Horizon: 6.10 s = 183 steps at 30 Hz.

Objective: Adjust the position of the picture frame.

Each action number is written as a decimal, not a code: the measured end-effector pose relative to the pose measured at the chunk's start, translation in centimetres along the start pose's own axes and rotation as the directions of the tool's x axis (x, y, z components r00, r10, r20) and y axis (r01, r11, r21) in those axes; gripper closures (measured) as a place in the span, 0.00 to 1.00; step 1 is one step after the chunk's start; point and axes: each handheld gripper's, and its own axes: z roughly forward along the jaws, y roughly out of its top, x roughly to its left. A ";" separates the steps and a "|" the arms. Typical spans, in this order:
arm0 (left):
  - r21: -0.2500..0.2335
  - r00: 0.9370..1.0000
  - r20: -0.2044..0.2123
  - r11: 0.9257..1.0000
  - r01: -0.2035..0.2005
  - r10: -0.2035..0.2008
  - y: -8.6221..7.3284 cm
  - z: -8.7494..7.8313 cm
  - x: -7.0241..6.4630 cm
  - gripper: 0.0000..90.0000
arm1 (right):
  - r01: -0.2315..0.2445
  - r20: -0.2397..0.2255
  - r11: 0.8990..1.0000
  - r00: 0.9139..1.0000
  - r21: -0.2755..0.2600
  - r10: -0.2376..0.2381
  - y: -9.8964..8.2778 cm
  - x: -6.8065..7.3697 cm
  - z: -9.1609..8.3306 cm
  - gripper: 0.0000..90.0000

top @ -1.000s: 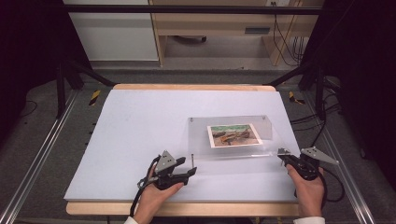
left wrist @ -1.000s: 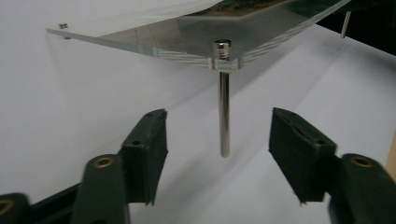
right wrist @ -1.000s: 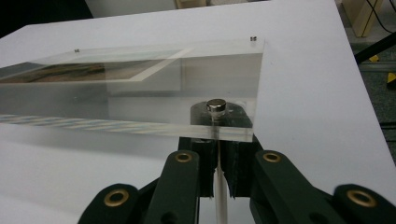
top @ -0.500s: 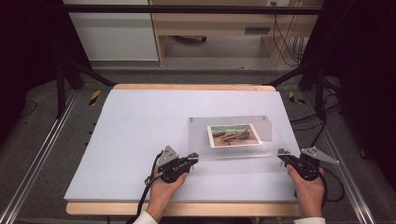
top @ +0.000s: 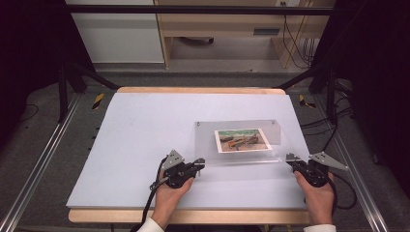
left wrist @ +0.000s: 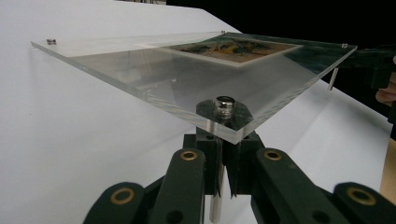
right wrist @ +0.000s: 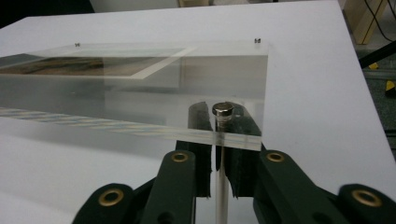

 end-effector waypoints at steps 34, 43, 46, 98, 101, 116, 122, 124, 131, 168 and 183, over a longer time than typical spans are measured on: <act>0.031 1.000 -0.006 0.999 -0.025 0.025 3.1 -0.3 0.8 0.93 | 0.005 -0.017 0.997 1.000 -0.073 -0.007 1.1 0.9 -0.1 0.94; 0.009 0.999 -0.022 0.999 -0.034 0.034 4.2 -2.3 1.8 0.93 | 0.008 -0.022 0.998 1.000 -0.064 -0.009 2.2 3.1 0.1 0.94; 0.001 0.999 -0.027 0.999 -0.038 0.038 4.4 -3.0 2.2 0.93 | 0.011 -0.023 0.998 1.000 -0.064 -0.013 2.4 3.9 0.2 0.94; -0.046 0.995 -0.092 0.999 -0.028 0.024 5.3 -6.6 10.8 0.93 | 0.023 -0.014 0.997 1.000 -0.078 -0.024 5.1 11.5 6.4 0.94; -0.040 0.995 -0.095 0.999 -0.028 0.024 5.2 -6.5 10.9 0.93 | 0.017 -0.016 0.997 1.000 -0.071 -0.018 4.9 11.5 6.6 0.94; -0.002 0.992 -0.120 1.000 -0.028 0.027 3.8 -6.6 10.3 0.93 | 0.005 -0.031 0.999 1.000 -0.043 -0.006 3.4 11.4 6.5 0.94; 0.037 0.991 -0.124 0.998 -0.041 0.046 2.6 -6.6 9.9 0.93 | 0.021 -0.037 1.000 0.999 -0.003 -0.021 2.5 11.1 6.5 0.94; 0.046 0.991 -0.128 0.998 -0.039 0.045 2.4 -6.6 9.9 0.93 | 0.022 -0.037 1.000 0.999 0.011 -0.021 2.0 11.1 6.5 0.94; 0.104 0.987 -0.150 0.994 -0.037 0.053 1.5 -6.3 9.7 0.93 | 0.026 -0.037 0.998 0.999 0.052 -0.024 1.3 11.0 6.7 0.94; 0.163 0.977 -0.205 0.986 -0.018 0.052 0.3 -6.2 10.2 0.71 | 0.050 -0.058 0.989 0.997 0.142 -0.043 0.2 10.6 7.0 0.68; 0.129 0.985 -0.170 0.992 -0.012 0.034 0.9 -8.2 9.2 0.18 | 0.096 -0.030 0.988 0.995 0.123 -0.093 0.3 10.7 4.2 0.24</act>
